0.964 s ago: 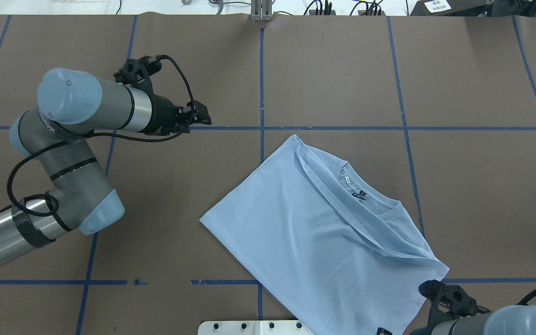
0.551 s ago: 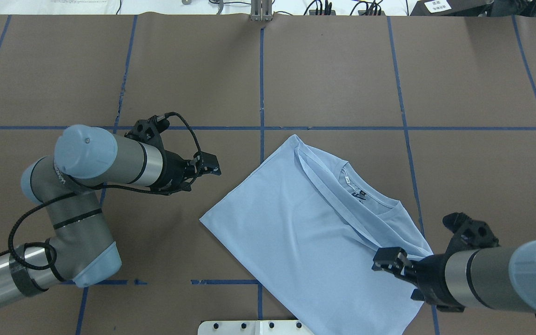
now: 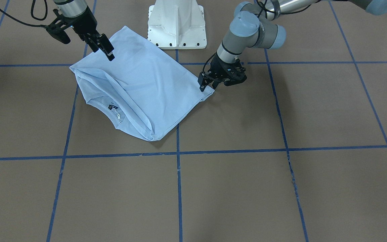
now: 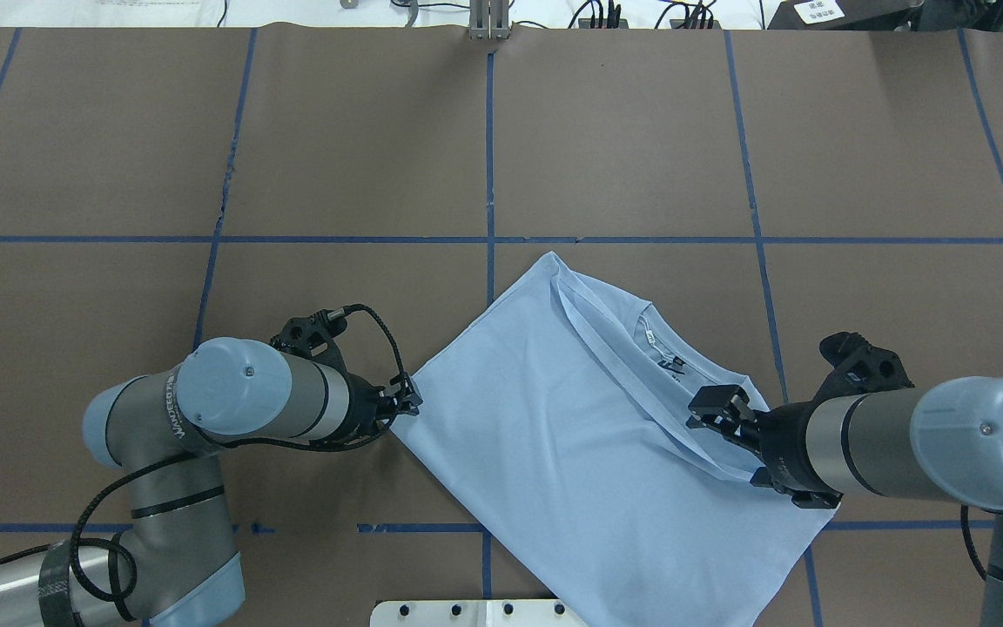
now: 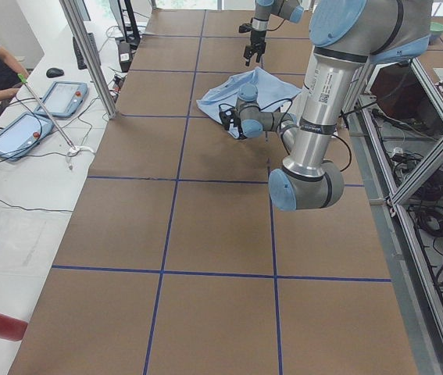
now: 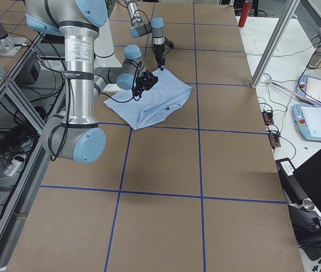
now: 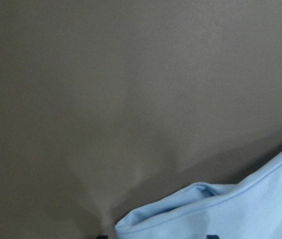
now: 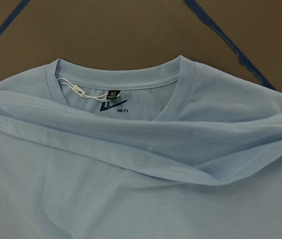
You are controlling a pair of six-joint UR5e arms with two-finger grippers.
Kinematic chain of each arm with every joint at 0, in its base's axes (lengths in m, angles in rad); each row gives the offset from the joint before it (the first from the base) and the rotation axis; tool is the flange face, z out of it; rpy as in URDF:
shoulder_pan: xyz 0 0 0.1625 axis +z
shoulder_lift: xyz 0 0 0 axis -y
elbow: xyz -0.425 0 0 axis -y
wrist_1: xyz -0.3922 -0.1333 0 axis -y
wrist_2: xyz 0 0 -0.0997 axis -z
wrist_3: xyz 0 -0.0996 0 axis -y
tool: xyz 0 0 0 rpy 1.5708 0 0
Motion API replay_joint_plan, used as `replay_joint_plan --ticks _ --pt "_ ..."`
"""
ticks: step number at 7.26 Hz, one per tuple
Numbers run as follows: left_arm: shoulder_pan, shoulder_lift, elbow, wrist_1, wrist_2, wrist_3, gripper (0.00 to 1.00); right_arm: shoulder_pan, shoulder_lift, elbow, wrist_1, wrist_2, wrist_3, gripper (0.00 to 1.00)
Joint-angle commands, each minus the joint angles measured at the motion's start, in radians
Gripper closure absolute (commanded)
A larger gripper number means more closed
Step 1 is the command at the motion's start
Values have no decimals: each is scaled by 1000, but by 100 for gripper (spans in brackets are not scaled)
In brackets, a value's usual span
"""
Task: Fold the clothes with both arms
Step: 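Grasp the shirt's edges with both grippers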
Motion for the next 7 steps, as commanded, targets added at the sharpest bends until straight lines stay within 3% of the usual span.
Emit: replay_joint_plan --ticks 1,2,5,7 --pt "9 0 -4 4 8 -1 75 3 3 -6 -2 0 0 0" --pt "6 3 -14 4 8 2 100 2 5 -6 -6 0 0 0" --pt "-3 9 -51 5 13 4 100 -3 9 -38 -17 -5 0 0" --pt "-70 9 -48 22 33 75 100 2 16 -41 -17 -9 0 0"
